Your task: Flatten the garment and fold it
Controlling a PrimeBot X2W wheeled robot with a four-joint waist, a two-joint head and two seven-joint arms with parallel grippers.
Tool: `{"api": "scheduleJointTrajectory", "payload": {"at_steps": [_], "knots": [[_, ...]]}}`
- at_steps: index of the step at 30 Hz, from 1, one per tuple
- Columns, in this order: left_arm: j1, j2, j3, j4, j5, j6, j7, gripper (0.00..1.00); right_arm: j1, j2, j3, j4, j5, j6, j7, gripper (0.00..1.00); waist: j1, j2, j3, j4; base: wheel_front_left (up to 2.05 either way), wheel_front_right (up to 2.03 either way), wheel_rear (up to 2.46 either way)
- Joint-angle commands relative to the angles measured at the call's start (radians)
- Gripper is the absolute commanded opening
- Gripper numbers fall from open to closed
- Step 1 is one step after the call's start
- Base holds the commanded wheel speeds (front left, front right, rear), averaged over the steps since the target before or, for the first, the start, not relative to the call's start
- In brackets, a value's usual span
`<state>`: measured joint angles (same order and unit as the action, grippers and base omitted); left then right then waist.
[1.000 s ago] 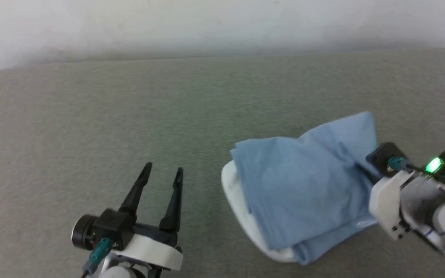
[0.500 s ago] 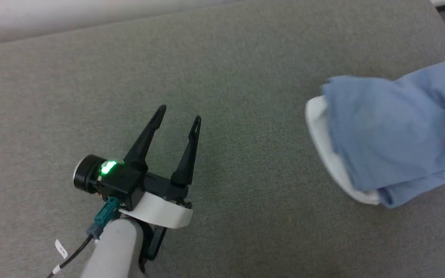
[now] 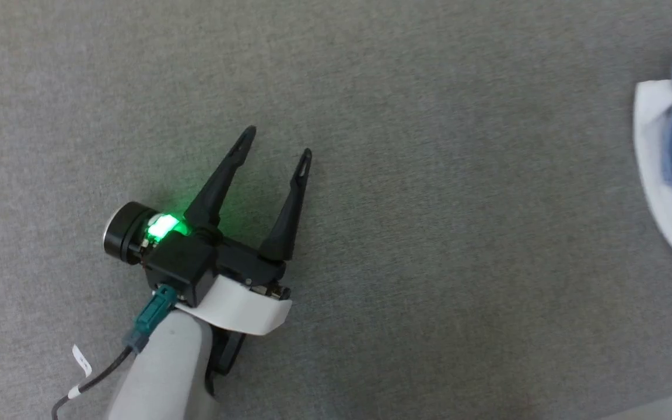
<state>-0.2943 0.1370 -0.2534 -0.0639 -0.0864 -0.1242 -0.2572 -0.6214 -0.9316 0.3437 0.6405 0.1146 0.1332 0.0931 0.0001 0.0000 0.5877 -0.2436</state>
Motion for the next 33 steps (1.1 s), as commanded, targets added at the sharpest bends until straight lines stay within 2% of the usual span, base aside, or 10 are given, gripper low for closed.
{"api": "scheduleJointTrajectory", "payload": {"at_steps": [1, 5, 6, 7, 8, 15, 19, 26, 33], "knots": [[-0.014, 0.007, 0.002, -0.001, -0.003, -0.006, -0.005, 1.0, -0.021, 0.013, -0.024, 0.023, -0.024, -0.002, -0.018, 0.0, -0.0001, 0.0, 0.035, 0.033, 0.0, 0.0, 0.0], [-0.014, 0.004, 0.002, 0.003, -0.004, -0.006, -0.005, 1.0, -0.026, 0.04, -0.083, 0.082, -0.063, -0.002, -0.048, 0.0, -0.0001, 0.0, 0.034, 0.048, 0.0, 0.0, 0.0], [-0.013, 0.002, 0.002, 0.006, -0.005, -0.006, -0.005, 1.0, -0.026, 0.045, -0.094, 0.093, -0.074, -0.002, -0.054, 0.08, -0.0001, 0.0, 0.029, 0.052, 0.0, 0.0, 0.0], [-0.011, 0.0, 0.002, 0.009, -0.007, -0.006, -0.005, 1.0, -0.026, 0.05, -0.103, 0.1, -0.085, -0.002, -0.061, 0.96, -0.0001, 0.0, 0.023, 0.053, 0.0, 0.0, 0.0], [-0.009, -0.003, 0.003, 0.012, -0.008, -0.006, -0.005, 1.0, -0.027, 0.054, -0.114, 0.106, -0.095, -0.002, -0.068, 1.0, -0.0001, 0.0, 0.016, 0.054, 0.0, 0.0, 0.0], [0.021, -0.023, 0.021, 0.038, -0.019, -0.006, -0.005, 1.0, -0.046, 0.067, -0.154, 0.112, -0.139, -0.002, -0.111, 1.0, -0.0001, 0.0, -0.078, 0.048, 0.0, 0.0, 0.0], [0.051, -0.038, 0.043, 0.048, -0.029, -0.005, -0.005, 1.0, -0.061, 0.084, -0.175, 0.076, -0.141, -0.002, -0.141, 1.0, -0.0001, 0.0, -0.161, 0.05, 0.0, 0.0, 0.0], [0.135, -0.061, 0.122, 0.058, -0.05, 0.019, -0.005, 1.0, -0.065, 0.17, -0.215, -0.034, -0.102, -0.002, -0.209, 1.0, -0.0001, 0.0, -0.319, 0.069, 0.0, 0.0, 0.0], [0.21, -0.075, 0.199, 0.077, -0.058, 0.074, -0.005, 1.0, 0.05, 0.322, -0.319, -0.194, -0.034, -0.002, -0.258, 1.0, -0.0001, 0.0, -0.439, 0.115, 0.0, 0.0, 0.0]]}}
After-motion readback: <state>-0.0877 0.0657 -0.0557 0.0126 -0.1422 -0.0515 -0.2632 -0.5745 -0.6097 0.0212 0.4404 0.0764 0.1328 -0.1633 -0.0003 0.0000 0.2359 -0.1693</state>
